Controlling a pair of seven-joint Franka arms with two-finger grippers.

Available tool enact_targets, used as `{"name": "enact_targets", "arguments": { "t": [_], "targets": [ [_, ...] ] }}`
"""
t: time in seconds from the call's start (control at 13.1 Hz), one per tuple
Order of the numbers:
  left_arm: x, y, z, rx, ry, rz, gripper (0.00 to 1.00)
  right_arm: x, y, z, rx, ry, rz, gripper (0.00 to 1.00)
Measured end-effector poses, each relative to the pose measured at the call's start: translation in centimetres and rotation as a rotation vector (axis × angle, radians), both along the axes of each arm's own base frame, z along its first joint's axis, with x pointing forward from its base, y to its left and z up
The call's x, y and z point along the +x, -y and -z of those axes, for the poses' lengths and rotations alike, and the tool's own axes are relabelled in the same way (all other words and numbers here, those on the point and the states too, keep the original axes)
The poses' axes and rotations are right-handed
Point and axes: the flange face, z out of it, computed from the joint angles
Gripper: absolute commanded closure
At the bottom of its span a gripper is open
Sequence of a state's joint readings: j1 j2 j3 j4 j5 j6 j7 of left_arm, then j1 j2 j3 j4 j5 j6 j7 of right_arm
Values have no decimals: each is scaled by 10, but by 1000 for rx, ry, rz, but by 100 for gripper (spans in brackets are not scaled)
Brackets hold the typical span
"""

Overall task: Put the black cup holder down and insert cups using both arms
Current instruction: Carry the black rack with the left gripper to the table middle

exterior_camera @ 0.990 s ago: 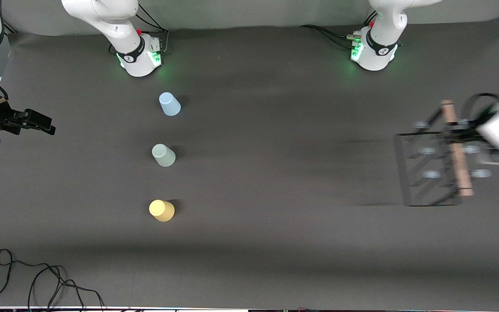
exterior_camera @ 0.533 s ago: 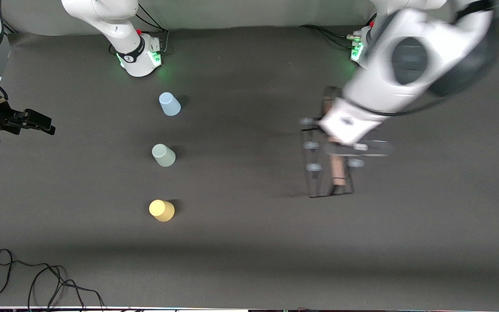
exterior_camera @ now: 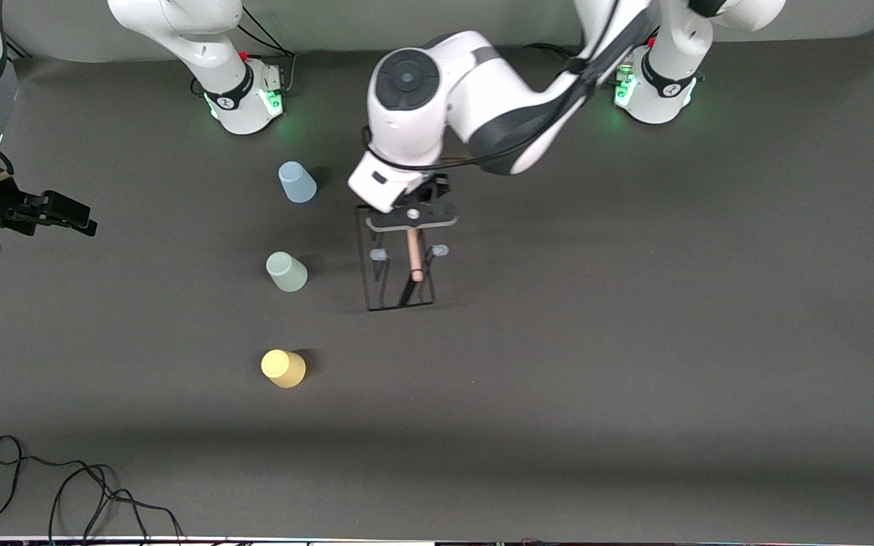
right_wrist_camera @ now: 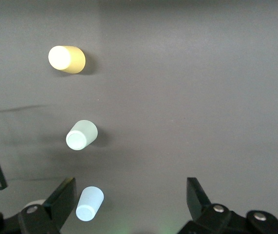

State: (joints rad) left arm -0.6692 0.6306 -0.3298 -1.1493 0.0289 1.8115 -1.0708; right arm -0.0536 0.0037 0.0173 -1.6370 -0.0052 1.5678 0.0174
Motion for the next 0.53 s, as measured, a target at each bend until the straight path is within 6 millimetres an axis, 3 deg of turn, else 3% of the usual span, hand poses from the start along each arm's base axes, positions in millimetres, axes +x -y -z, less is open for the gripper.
{"name": "enact_targets", "arguments": {
  "t": [0.53],
  "targets": [
    [3, 15, 47, 15, 7, 54, 100, 0, 0, 0, 0, 0, 0, 0]
  ]
}}
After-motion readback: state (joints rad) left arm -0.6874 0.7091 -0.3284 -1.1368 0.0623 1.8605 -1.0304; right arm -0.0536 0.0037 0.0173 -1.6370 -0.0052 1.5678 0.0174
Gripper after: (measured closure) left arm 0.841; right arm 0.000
